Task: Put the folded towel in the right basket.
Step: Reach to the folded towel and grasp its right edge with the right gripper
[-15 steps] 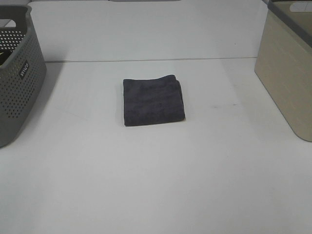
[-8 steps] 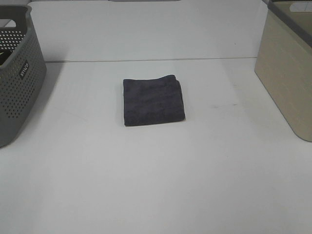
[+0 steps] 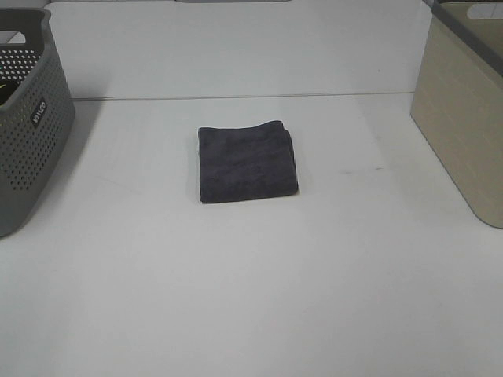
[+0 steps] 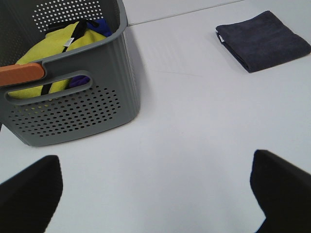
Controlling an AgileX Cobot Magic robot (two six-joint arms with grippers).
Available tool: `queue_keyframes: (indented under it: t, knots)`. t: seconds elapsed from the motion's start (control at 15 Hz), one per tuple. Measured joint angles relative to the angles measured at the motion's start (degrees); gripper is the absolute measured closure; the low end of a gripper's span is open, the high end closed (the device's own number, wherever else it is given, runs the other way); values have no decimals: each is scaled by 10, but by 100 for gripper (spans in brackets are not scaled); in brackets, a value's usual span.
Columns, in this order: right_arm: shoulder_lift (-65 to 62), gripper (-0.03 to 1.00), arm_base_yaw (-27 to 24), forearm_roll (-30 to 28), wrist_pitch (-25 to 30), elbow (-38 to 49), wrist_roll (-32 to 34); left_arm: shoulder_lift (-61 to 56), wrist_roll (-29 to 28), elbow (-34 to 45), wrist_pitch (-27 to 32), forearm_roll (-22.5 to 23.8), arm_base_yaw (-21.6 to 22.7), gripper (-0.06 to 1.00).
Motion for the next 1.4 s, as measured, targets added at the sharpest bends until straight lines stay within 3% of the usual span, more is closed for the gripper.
queue_keyframes:
  t: [1.2, 1.4]
  knots:
    - [3, 8, 0, 0, -7, -3, 10, 0, 0, 0, 0, 0, 0, -4]
    - [107, 13, 0, 0, -76, -42, 20, 0, 0, 0, 0, 0, 0, -4]
